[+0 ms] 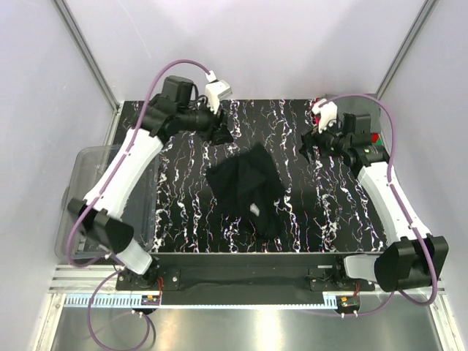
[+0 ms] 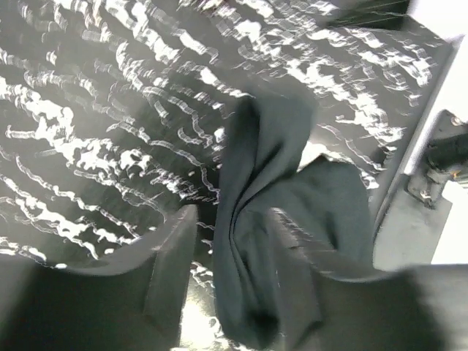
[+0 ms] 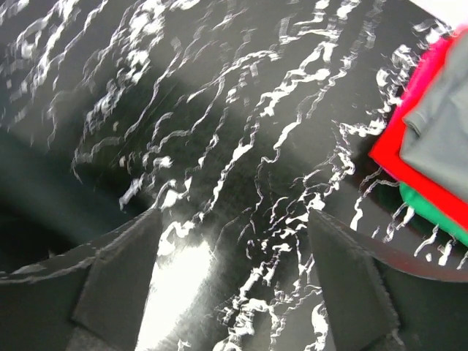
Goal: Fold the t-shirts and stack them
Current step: Move the tshirt to the center of the board, then flatten the tshirt out
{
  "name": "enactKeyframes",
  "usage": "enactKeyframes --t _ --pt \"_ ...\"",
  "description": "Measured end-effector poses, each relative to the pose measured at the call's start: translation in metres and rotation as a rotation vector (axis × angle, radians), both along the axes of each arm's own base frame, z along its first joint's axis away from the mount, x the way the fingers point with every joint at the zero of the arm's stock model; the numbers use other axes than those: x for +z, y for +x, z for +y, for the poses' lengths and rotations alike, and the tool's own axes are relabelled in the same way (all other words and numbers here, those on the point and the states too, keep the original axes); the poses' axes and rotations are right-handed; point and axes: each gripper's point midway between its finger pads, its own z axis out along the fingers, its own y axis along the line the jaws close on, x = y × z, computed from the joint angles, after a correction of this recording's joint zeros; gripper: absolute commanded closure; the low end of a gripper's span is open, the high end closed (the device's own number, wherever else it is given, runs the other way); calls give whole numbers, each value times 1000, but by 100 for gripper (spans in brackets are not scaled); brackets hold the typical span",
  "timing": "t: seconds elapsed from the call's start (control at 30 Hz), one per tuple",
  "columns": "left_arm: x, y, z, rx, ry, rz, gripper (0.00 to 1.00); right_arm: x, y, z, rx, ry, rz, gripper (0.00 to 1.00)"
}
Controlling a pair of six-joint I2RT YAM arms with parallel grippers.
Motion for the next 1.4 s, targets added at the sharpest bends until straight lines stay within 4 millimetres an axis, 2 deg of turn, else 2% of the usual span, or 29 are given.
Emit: enactKeyframes --t 0.13,0.23,0.33,0.4,0.5,0.63,0.73,0.87,1.03,1.13,1.4 --pt "-39 37 12 88 54 74 39 -7 -16 12 151 -70 -28 15" --pt "-58 66 44 194 78 112 39 -8 -32 43 368 -157 -113 17" --pt "-54 83 82 293 81 97 38 -15 -48 75 603 -239 -209 19" --pt "-43 86 102 344 82 63 38 -24 -58 94 753 -285 -263 19" --pt "-23 69 114 365 79 -2 37 -45 -64 123 976 -332 -335 20" --pt "0 27 118 355 62 -77 37 -87 -65 161 1241 -372 -364 20" --pt "5 8 126 366 58 -105 37 -109 -67 185 1401 -392 -410 21" --pt "-4 -1 143 412 71 -97 36 -114 -76 203 1551 -421 -488 22" --pt "-20 -6 159 461 89 -63 36 -101 -92 211 1663 -427 -501 23" --pt "-21 -11 161 464 88 -66 36 -103 -103 209 1708 -415 -450 23" --pt "-11 -18 163 473 74 -96 34 -140 -129 202 1816 -407 -245 26"
